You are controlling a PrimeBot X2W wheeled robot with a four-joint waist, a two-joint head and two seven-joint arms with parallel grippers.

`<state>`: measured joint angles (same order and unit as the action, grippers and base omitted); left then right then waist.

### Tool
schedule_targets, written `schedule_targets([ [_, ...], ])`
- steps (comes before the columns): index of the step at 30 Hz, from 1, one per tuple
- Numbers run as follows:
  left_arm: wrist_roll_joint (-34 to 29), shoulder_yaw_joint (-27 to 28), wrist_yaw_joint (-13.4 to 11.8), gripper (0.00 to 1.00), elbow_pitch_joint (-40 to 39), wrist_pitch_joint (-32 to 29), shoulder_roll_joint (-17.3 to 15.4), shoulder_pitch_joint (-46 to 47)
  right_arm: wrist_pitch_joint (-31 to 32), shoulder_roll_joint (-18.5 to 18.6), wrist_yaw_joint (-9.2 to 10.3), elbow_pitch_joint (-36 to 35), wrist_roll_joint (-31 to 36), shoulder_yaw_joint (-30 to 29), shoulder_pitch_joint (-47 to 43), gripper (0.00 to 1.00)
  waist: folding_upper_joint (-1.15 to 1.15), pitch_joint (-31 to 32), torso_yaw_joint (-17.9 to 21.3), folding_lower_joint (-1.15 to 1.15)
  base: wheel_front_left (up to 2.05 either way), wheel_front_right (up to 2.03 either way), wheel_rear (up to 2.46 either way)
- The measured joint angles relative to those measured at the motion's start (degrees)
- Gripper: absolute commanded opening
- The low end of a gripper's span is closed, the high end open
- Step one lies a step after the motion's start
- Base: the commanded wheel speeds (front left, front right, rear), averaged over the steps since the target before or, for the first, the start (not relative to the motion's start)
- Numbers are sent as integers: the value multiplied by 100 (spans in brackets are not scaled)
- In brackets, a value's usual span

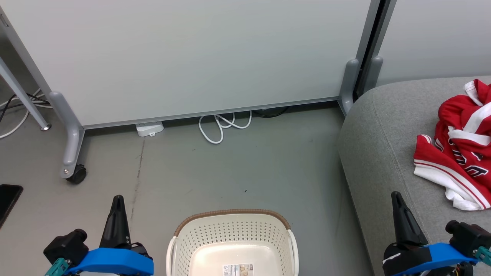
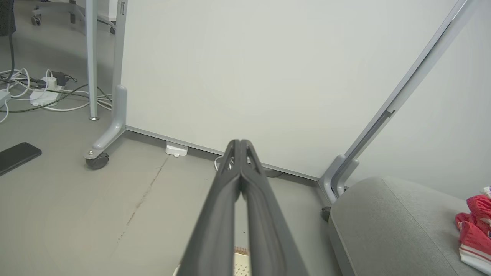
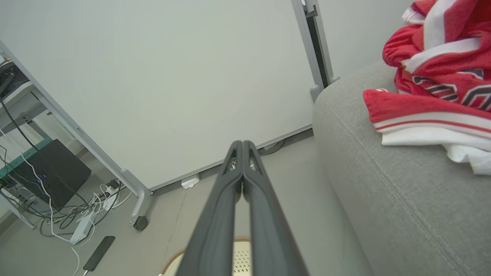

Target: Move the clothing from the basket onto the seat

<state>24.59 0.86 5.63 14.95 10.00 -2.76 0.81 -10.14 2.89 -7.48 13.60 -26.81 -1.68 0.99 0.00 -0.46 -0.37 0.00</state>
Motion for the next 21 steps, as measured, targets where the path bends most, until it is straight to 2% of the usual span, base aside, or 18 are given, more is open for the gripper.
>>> schedule_targets([
  [21,1900,146,45,0,-26,-457,0,134,456,-1,1,8,-1835,-133,93,0,0,5,8,0,0,0,0],
])
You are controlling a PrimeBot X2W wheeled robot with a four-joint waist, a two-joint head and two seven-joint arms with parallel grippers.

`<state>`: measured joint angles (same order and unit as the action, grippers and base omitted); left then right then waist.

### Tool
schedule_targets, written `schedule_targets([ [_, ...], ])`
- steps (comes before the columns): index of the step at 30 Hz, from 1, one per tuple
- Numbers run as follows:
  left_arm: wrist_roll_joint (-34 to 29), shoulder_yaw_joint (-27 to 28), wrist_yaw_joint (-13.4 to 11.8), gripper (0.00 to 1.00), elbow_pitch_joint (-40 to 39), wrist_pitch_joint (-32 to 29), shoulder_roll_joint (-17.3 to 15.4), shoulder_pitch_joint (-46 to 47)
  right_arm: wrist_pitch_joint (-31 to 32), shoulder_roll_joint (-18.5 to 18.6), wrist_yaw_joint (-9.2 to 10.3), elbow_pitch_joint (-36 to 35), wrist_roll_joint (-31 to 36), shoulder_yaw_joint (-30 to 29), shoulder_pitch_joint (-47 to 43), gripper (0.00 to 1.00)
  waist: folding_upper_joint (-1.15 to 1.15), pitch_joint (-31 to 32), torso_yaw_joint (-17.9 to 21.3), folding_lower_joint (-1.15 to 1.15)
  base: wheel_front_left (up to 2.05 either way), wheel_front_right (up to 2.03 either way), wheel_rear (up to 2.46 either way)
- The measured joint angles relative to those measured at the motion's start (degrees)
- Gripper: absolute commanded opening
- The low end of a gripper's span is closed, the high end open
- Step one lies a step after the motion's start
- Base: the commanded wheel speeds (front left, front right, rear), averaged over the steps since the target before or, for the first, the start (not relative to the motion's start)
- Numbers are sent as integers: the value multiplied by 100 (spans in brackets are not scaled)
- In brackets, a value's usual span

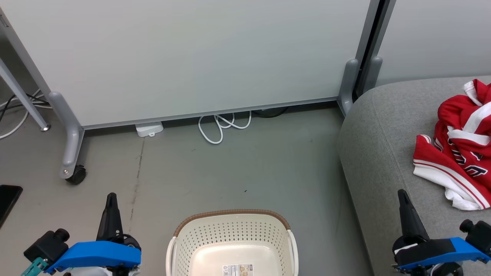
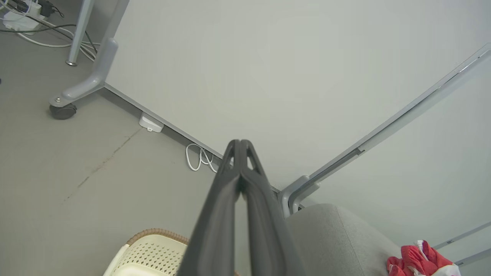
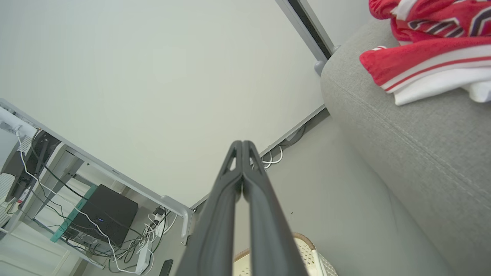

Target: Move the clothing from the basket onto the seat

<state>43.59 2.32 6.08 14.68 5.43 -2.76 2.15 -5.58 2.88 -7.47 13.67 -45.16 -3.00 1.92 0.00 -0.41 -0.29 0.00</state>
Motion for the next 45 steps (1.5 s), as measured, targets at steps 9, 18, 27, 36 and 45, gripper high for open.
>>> schedule_targets([
  [9,692,58,4,0,-5,-174,-1,46,179,-1,0,4,-667,-52,71,0,0,2,3,0,0,0,0],
  [18,1318,105,31,0,-10,-334,-1,75,343,-1,0,8,-1270,-100,114,0,0,5,6,0,0,0,0],
  [27,1904,162,46,0,-21,-472,-1,137,486,-1,0,12,-1835,-138,172,0,0,7,9,0,0,0,0],
  [36,2439,214,53,0,-26,-594,-1,181,609,-1,0,13,-2352,-176,202,0,0,9,12,0,0,0,0],
  [45,2931,249,59,0,-30,-721,-1,221,736,-1,0,16,-2833,-212,249,0,0,12,15,0,0,0,0],
])
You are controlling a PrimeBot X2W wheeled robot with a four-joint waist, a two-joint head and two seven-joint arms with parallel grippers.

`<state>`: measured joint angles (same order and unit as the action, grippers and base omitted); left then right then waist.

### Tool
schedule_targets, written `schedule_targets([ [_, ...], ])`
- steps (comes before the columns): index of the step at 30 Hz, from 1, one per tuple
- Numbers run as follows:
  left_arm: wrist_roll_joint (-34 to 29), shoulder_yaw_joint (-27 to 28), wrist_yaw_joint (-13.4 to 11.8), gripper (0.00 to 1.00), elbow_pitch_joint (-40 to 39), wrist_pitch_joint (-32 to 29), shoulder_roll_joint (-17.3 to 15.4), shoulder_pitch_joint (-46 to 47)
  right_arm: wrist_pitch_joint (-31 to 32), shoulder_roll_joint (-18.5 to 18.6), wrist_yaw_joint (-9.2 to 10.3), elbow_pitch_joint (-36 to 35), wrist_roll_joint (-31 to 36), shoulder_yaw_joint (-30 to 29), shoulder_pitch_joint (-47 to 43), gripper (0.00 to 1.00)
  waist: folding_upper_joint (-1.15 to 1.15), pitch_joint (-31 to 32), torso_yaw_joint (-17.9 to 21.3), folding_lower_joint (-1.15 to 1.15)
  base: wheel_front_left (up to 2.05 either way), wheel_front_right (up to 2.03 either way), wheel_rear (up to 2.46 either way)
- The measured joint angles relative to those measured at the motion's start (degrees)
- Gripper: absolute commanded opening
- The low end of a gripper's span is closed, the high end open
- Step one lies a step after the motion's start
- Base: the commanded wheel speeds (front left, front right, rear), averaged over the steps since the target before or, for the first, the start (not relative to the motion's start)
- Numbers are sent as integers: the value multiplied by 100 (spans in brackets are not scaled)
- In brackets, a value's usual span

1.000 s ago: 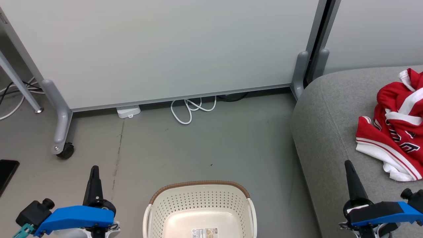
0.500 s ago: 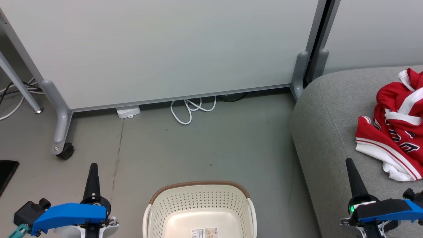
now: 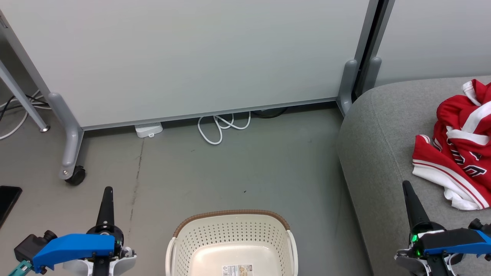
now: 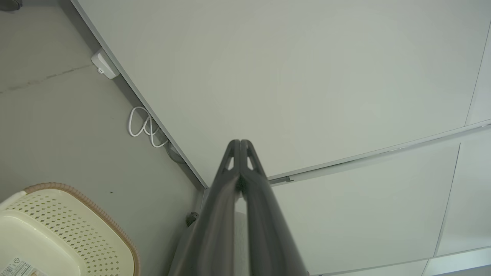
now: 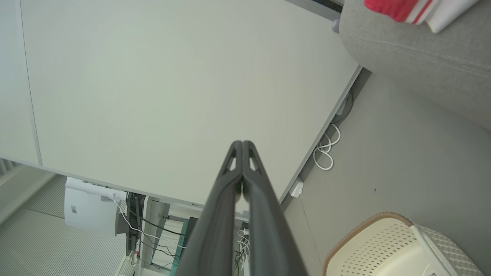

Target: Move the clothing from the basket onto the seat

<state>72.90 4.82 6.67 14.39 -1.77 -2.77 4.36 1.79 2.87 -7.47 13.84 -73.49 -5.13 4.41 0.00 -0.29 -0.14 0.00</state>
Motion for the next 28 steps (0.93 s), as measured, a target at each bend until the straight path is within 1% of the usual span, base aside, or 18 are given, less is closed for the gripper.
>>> schedule_targets([
  [28,1328,116,44,0,-10,-327,-2,101,322,0,1,8,-1272,-93,95,0,0,7,9,0,0,0,0],
])
